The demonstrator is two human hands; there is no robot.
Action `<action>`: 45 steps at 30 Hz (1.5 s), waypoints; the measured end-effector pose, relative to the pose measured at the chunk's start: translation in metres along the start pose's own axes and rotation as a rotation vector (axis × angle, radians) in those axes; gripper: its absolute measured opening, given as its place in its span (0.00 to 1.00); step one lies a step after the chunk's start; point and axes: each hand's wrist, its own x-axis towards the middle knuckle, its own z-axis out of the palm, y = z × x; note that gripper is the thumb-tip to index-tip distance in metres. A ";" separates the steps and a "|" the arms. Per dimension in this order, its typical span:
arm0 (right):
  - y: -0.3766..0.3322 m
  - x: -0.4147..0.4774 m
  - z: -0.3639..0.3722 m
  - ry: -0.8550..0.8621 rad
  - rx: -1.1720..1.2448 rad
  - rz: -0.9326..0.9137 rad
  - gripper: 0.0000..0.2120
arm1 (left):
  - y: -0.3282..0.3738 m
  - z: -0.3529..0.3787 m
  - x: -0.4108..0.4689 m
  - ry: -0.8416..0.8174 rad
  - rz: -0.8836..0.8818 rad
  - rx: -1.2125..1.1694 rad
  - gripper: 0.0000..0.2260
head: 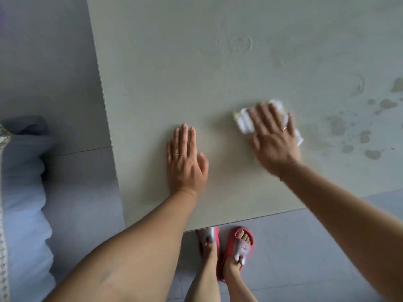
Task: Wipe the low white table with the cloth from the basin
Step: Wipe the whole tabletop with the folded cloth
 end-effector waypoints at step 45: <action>0.009 0.139 -0.026 0.050 0.082 0.157 0.27 | -0.005 -0.017 0.062 0.015 -0.095 0.041 0.26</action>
